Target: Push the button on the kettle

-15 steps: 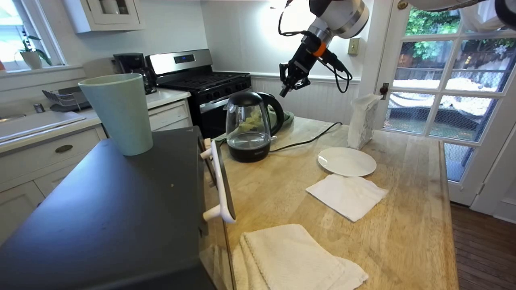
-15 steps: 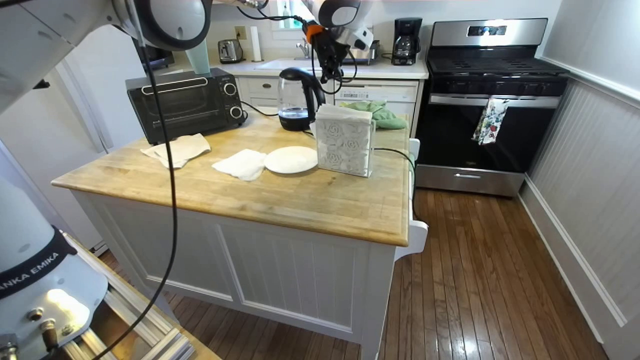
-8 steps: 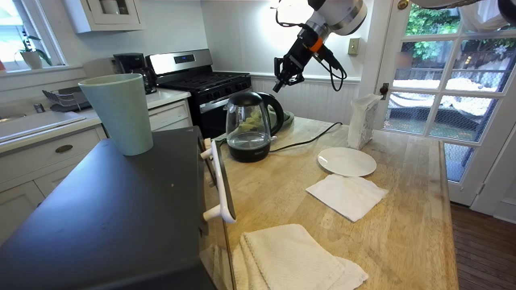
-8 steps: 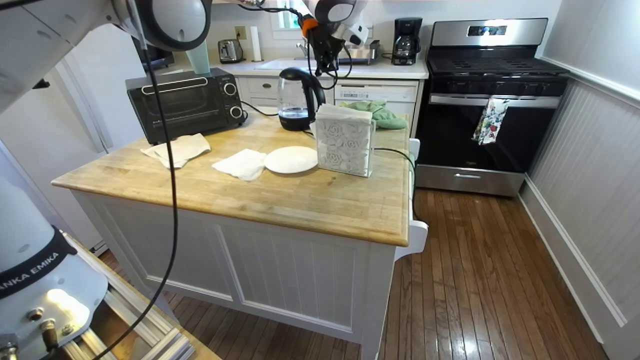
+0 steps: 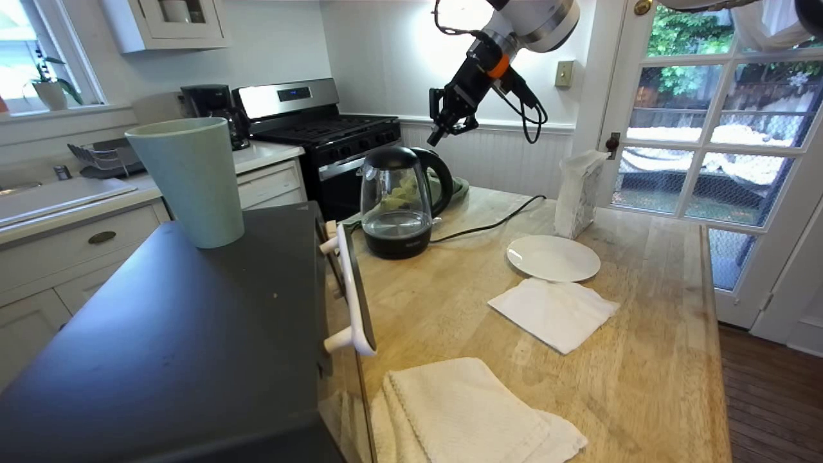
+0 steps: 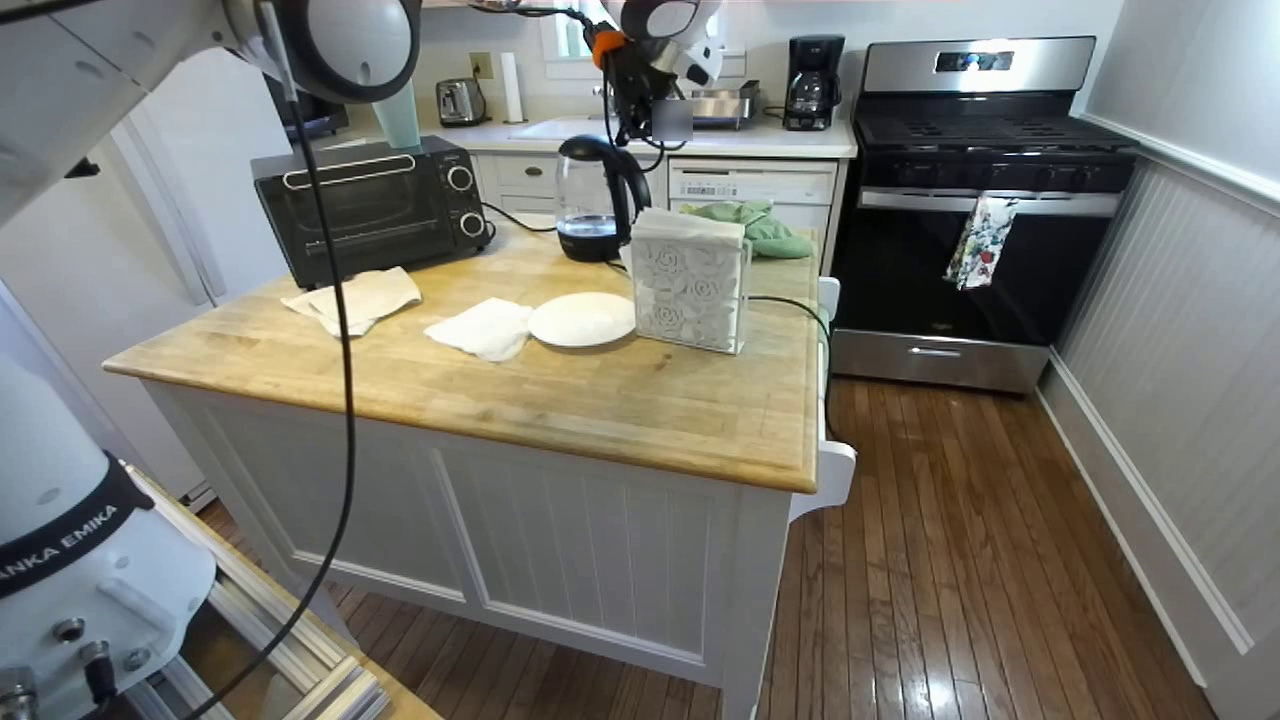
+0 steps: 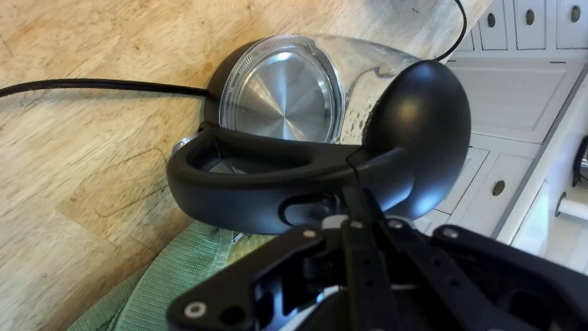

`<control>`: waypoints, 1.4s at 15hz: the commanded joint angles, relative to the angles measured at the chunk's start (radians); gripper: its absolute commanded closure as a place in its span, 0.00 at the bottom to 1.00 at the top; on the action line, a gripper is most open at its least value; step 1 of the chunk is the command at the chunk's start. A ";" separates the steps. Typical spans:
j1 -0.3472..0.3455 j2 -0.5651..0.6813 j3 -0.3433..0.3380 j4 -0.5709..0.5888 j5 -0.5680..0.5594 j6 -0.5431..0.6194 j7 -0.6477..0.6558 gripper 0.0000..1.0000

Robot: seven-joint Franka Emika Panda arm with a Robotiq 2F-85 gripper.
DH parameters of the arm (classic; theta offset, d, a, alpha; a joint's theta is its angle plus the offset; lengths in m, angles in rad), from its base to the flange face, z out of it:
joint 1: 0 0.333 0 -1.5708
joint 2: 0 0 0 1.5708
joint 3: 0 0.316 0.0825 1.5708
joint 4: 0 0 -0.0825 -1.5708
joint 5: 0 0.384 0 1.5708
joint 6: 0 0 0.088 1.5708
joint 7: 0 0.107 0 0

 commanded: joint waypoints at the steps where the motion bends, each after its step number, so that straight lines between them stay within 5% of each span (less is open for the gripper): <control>1: 0.007 0.004 -0.010 0.037 -0.032 -0.057 -0.011 1.00; 21: 0.034 0.057 -0.018 0.109 -0.094 -0.025 0.010 1.00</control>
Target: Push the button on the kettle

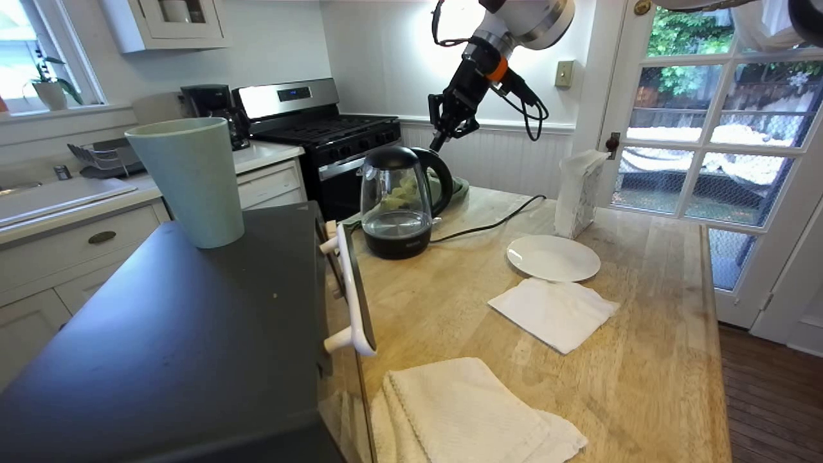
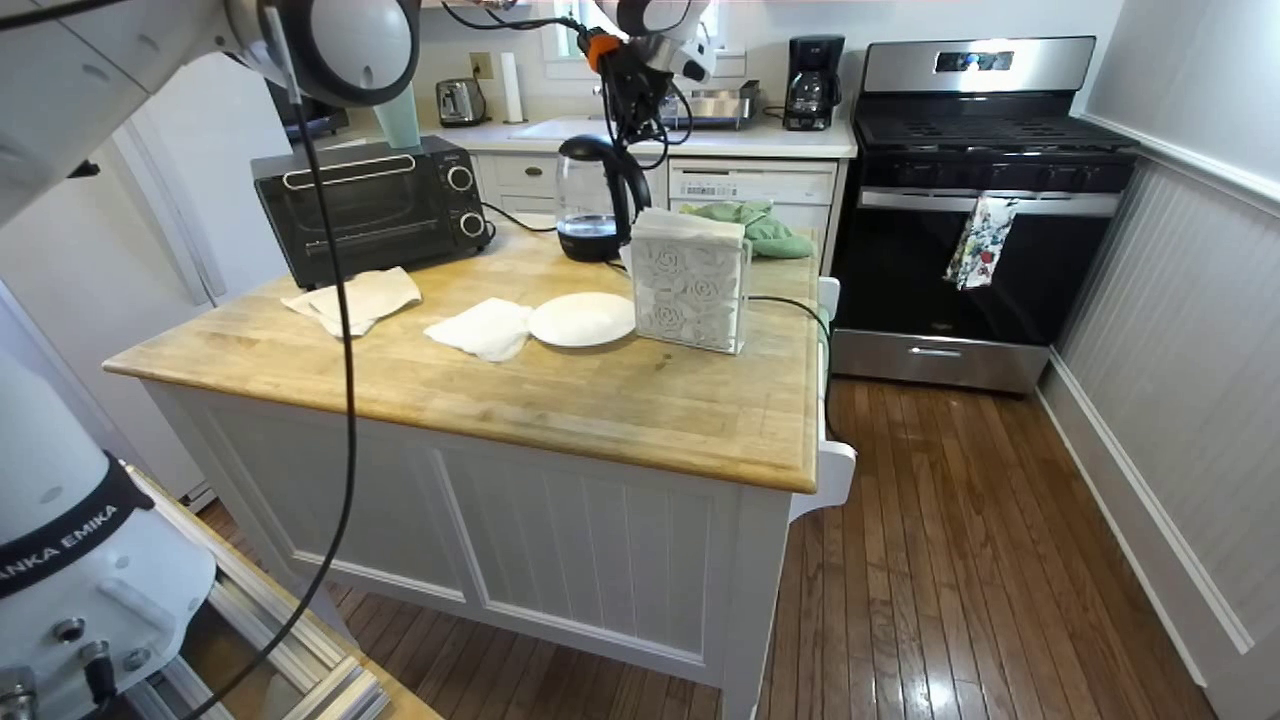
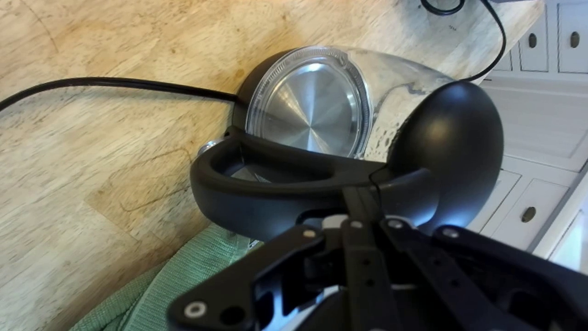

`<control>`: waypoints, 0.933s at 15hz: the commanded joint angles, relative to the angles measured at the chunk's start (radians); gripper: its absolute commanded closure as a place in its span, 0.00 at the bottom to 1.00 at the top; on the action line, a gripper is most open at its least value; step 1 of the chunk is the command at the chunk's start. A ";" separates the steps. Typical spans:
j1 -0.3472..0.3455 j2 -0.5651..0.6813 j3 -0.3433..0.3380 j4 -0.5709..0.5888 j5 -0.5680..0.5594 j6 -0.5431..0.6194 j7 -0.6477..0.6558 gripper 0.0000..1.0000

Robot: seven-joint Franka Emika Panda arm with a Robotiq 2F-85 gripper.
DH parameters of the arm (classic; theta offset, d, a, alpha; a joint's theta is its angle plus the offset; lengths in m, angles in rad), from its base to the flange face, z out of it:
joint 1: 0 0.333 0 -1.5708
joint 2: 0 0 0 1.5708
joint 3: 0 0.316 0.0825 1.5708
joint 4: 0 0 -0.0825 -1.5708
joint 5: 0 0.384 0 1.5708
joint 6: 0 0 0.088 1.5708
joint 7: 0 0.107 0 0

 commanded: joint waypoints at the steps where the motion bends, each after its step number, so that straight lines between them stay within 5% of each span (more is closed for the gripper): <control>1: 0.010 0.048 -0.006 0.081 -0.009 0.012 0.020 1.00; 14: 0.043 0.086 -0.010 0.117 -0.038 -0.010 0.018 1.00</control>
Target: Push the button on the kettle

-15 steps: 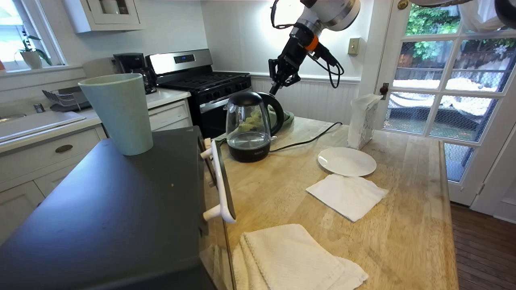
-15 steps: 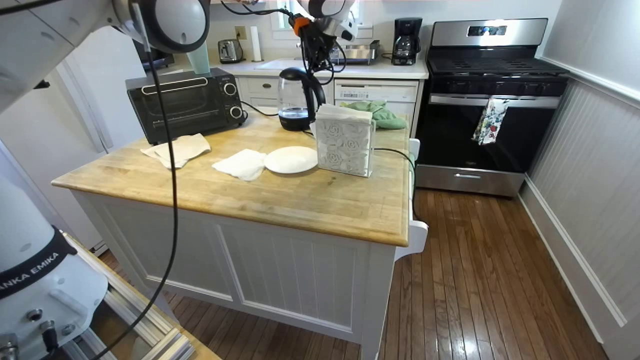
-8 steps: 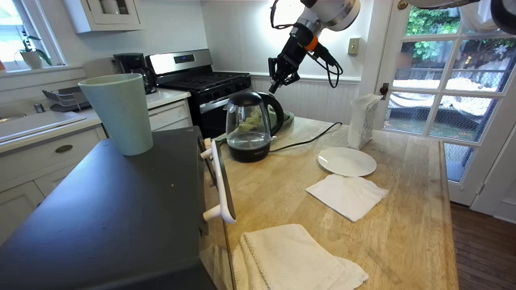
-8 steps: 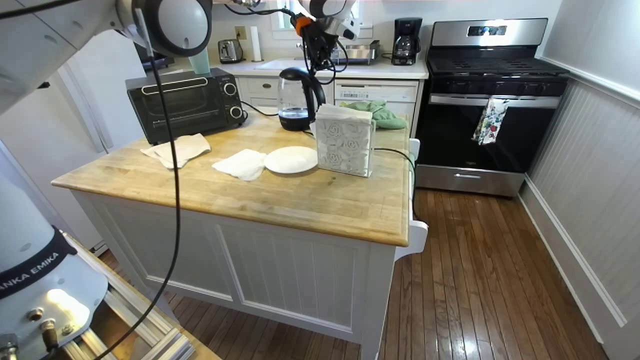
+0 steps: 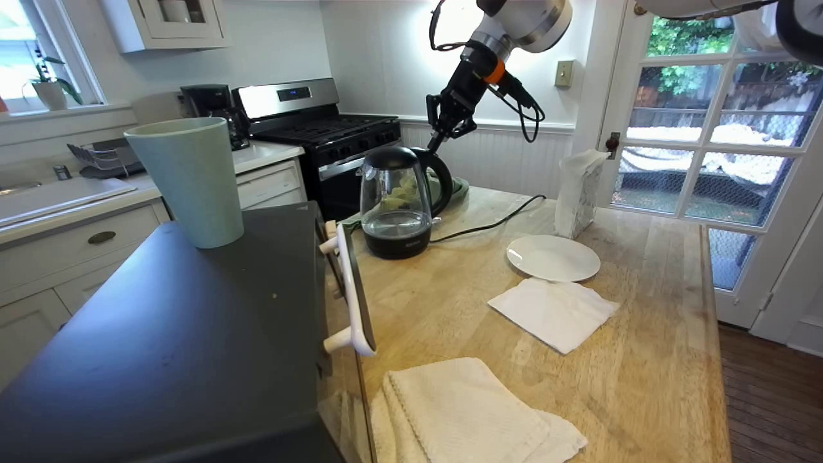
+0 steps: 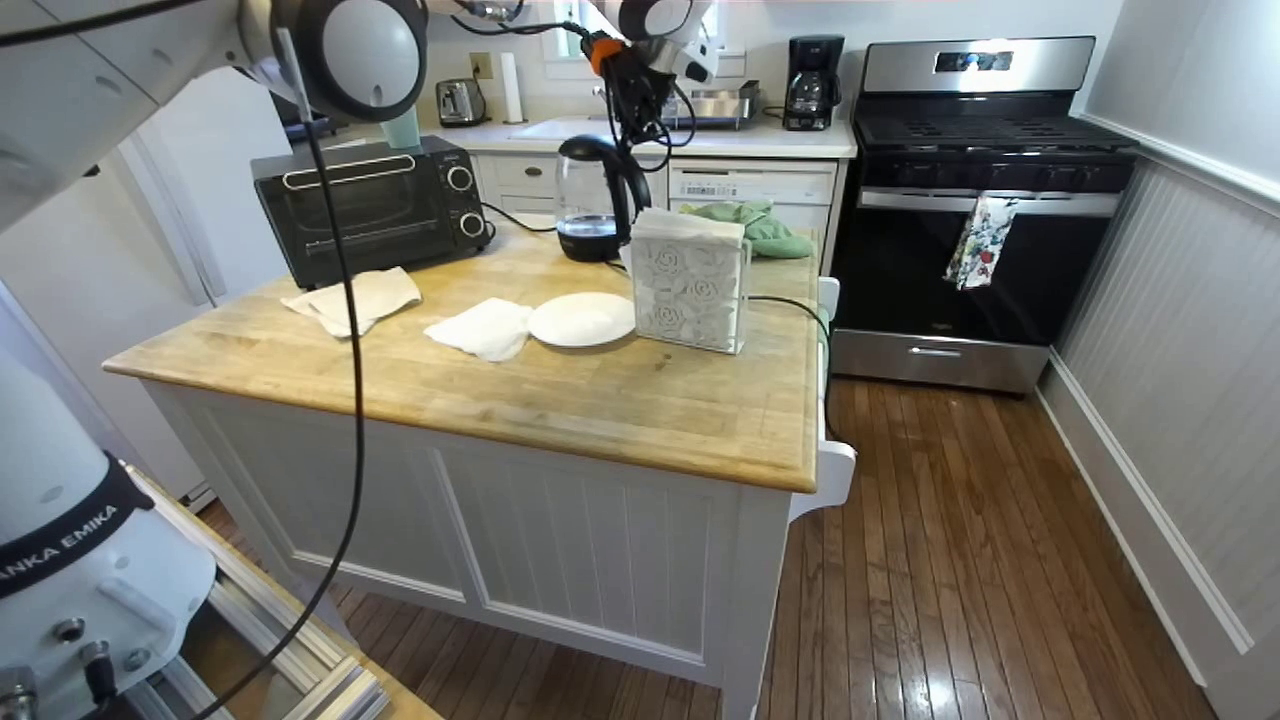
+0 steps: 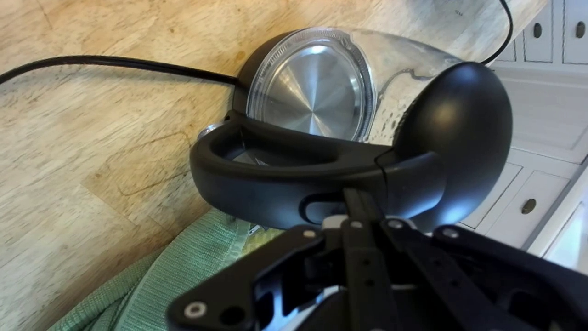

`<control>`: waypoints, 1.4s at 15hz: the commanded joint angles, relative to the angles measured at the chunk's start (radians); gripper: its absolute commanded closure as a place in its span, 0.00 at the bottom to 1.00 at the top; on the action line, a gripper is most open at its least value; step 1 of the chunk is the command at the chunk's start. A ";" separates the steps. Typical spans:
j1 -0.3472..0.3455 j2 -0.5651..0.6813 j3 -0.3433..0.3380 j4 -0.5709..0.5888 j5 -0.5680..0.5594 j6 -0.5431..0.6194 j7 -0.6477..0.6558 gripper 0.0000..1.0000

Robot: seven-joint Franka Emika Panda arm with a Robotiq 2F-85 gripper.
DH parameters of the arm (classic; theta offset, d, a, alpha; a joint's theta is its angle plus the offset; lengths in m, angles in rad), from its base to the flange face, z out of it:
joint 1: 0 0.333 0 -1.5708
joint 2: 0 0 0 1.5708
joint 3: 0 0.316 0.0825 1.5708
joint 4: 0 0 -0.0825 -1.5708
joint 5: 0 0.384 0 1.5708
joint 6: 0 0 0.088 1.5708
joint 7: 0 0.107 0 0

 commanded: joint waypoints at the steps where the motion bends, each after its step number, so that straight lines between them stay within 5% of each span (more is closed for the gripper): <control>1: 0.043 0.050 -0.009 0.061 -0.039 -0.028 0.012 1.00; 12: 0.124 0.093 0.000 0.116 -0.114 -0.296 0.006 1.00; 21: 0.100 0.124 -0.005 0.123 -0.088 -0.325 0.015 1.00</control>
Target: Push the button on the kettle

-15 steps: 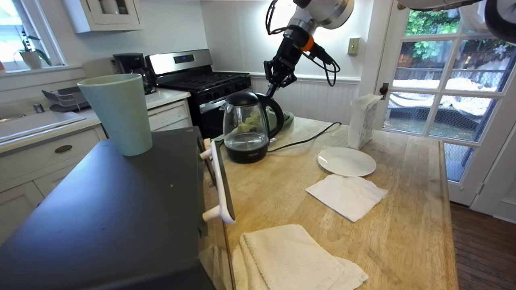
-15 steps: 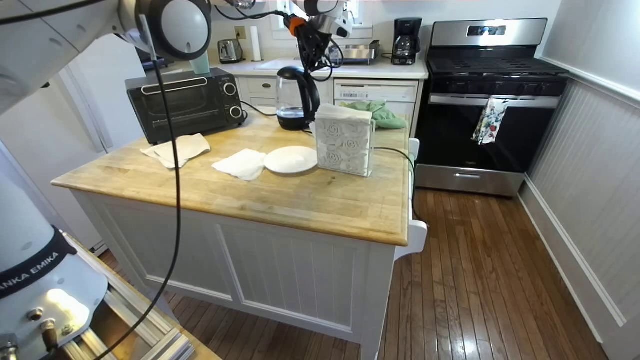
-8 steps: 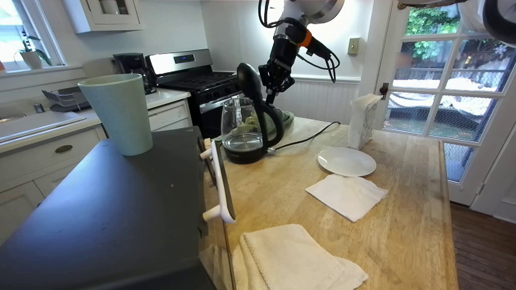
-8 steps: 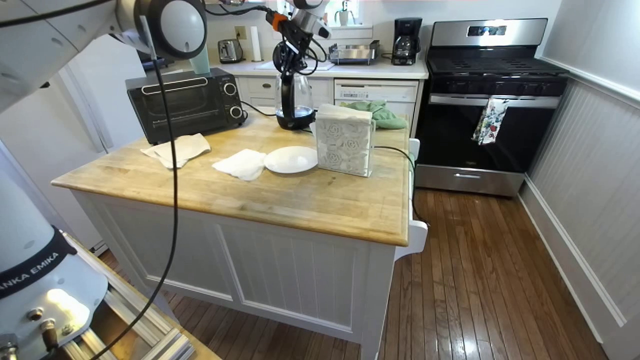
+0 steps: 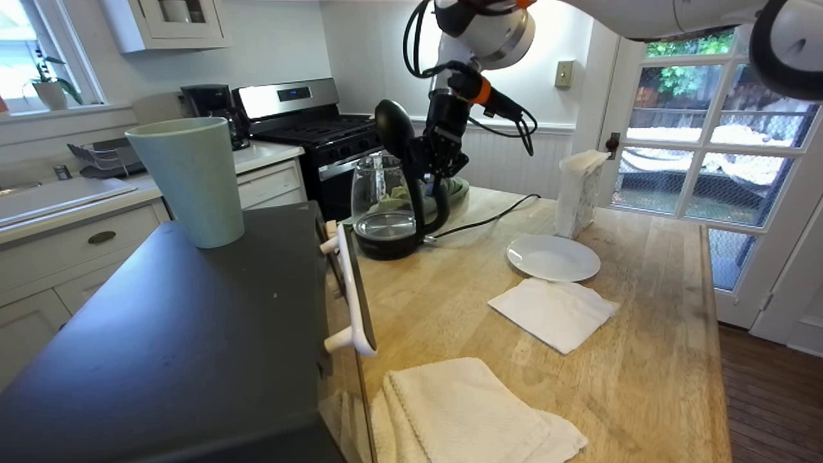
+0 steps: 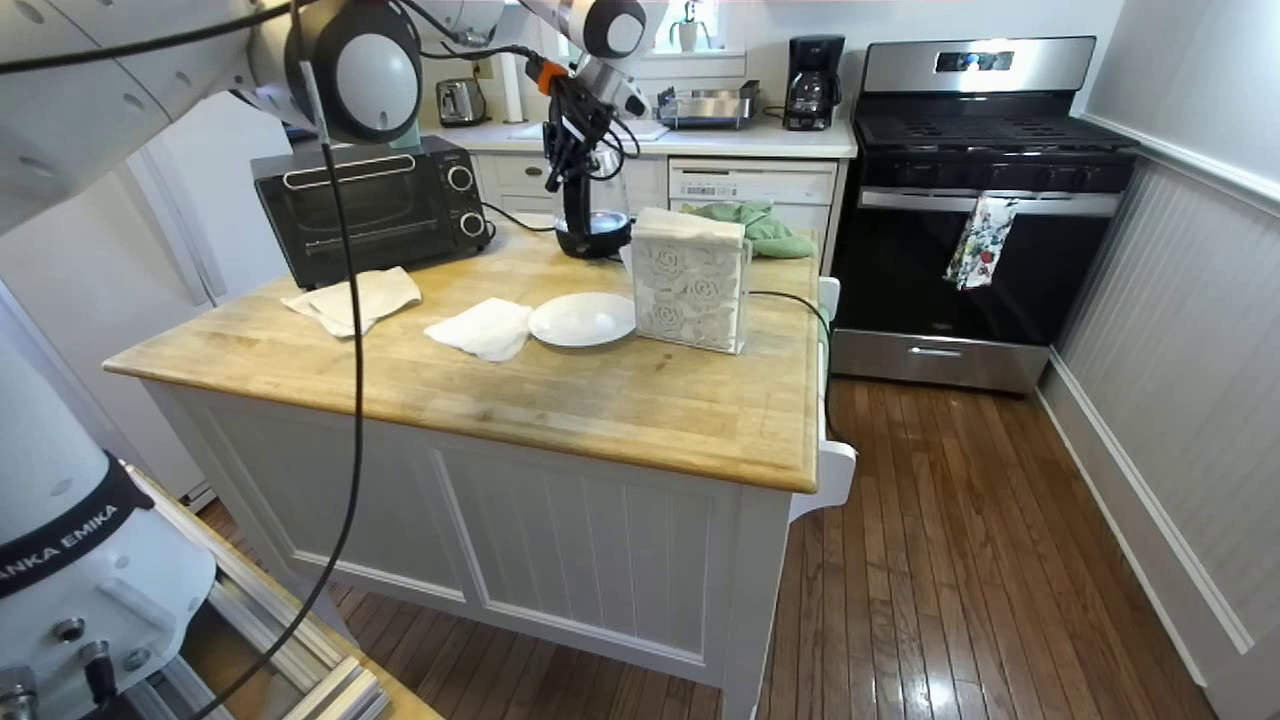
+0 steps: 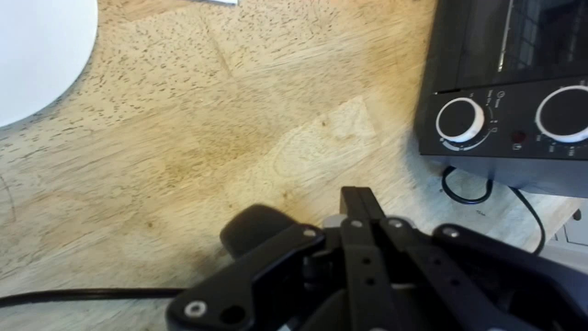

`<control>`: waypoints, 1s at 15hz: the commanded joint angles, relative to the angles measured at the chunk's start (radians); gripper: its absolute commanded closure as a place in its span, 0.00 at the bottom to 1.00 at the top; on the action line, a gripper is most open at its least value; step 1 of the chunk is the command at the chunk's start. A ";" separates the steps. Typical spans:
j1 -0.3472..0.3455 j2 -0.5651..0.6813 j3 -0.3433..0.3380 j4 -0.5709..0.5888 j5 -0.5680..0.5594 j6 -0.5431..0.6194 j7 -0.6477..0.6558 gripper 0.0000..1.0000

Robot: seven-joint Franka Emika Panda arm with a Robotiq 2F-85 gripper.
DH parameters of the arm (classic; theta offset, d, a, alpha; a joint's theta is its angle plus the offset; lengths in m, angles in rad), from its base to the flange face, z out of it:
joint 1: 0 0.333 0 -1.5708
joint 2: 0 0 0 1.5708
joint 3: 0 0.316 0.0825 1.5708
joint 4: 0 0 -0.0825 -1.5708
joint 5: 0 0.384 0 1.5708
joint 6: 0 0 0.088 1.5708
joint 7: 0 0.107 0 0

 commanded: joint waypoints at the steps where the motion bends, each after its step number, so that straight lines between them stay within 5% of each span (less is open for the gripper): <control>1: -0.024 0.056 -0.001 0.050 0.012 0.039 0.016 1.00; 14: -0.209 -0.061 0.020 0.008 0.060 0.050 0.000 1.00; 15: -0.226 -0.080 0.021 0.004 0.065 0.050 -0.016 0.74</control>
